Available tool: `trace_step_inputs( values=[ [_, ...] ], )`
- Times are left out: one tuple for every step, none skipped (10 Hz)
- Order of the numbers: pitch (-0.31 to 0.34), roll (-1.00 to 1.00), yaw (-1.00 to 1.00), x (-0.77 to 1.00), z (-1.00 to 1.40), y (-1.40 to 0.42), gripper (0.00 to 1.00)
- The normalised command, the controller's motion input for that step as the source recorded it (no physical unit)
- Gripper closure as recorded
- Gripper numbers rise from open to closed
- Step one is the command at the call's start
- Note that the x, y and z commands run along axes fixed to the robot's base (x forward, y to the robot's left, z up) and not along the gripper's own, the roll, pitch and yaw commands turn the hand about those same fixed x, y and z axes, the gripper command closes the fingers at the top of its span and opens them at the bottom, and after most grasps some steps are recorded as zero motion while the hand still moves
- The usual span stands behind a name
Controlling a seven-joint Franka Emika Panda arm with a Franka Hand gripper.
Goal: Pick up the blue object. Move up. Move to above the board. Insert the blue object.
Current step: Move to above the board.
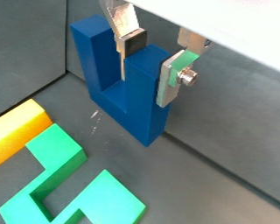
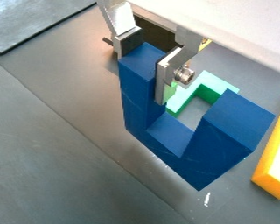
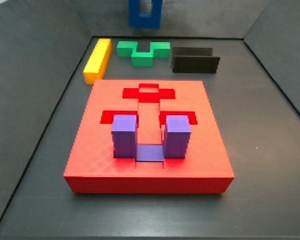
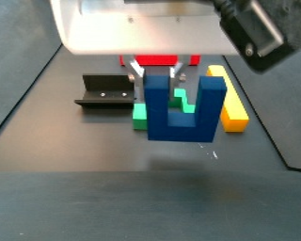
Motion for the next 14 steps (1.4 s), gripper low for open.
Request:
trace_step_inputs(
  values=[
    [0.032, -0.01, -0.01, -0.02, 1.4, -0.02, 1.0],
    [0.03, 0.0, -0.01, -0.04, 1.4, -0.02, 1.0],
    [0.045, 0.0, 0.0, 0.04, 1.4, 0.0, 1.0],
    [0.074, 0.0, 0.0, 0.05, 0.88, 0.01, 1.0],
    [0.088, 0.0, 0.0, 0.05, 0.34, 0.01, 1.0],
    [0.072, 0.0, 0.0, 0.05, 0.17, 0.01, 1.0],
    [0.13, -0.04, 0.29, -0.12, 0.14, -1.4, 1.0],
    [0.096, 0.01, 0.27, -0.12, 0.13, -1.4, 1.0],
    [0.009, 0.05, 0.18, -0.13, 0.13, -1.4, 1.0],
    [-0.023, 0.01, 0.08, -0.14, 0.13, -1.4, 1.0],
    [-0.018, 0.02, 0.05, -0.13, 0.13, -1.4, 1.0],
    [-0.008, 0.0, 0.03, -0.13, 0.13, -1.4, 1.0],
    [-0.001, -0.01, 0.02, -0.13, 0.13, -1.4, 1.0],
    [0.006, 0.01, 0.01, -0.13, 0.13, -1.4, 1.0]
  ],
)
